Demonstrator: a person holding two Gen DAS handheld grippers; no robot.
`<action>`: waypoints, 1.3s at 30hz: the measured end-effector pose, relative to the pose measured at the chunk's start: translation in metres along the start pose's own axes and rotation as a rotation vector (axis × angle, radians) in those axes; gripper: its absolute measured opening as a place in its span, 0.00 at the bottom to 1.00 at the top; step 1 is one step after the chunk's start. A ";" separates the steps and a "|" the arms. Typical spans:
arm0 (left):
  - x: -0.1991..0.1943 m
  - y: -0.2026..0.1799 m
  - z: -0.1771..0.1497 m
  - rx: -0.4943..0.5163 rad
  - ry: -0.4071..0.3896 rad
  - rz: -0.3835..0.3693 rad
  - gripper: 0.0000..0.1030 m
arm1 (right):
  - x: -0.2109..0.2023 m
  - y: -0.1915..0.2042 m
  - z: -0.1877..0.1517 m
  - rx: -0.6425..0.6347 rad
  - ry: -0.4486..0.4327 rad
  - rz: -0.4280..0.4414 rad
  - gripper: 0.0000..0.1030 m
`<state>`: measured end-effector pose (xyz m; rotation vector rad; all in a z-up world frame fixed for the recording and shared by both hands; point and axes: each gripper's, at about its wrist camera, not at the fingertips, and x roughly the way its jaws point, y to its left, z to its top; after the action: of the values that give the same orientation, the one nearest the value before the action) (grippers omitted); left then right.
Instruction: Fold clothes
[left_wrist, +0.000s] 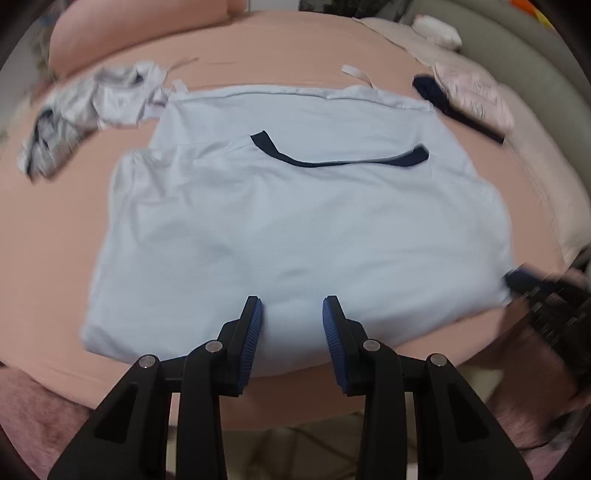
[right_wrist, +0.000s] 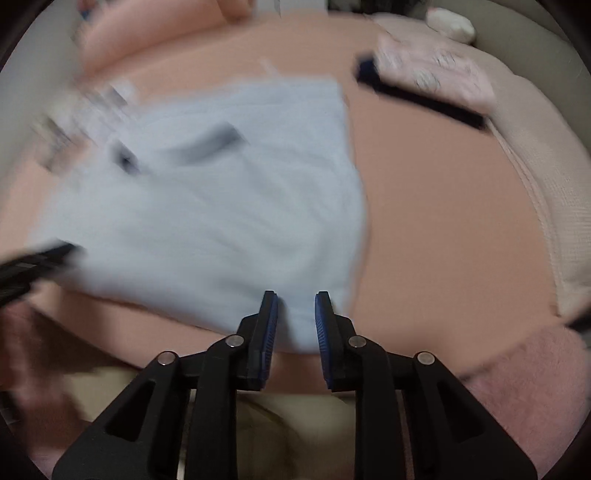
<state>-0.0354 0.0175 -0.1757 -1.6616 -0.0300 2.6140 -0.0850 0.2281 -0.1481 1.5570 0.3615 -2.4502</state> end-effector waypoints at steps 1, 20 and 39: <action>-0.004 -0.003 0.000 0.012 -0.016 0.044 0.35 | -0.001 0.003 0.001 -0.009 0.003 -0.054 0.27; -0.008 0.082 -0.011 -0.231 -0.040 0.293 0.44 | -0.011 0.081 0.014 -0.171 -0.112 0.084 0.22; -0.017 0.077 -0.012 -0.254 -0.014 0.085 0.07 | -0.006 0.008 -0.003 -0.019 -0.050 0.034 0.23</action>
<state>-0.0196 -0.0605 -0.1680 -1.7541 -0.3107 2.7848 -0.0773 0.2222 -0.1447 1.4790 0.3456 -2.4472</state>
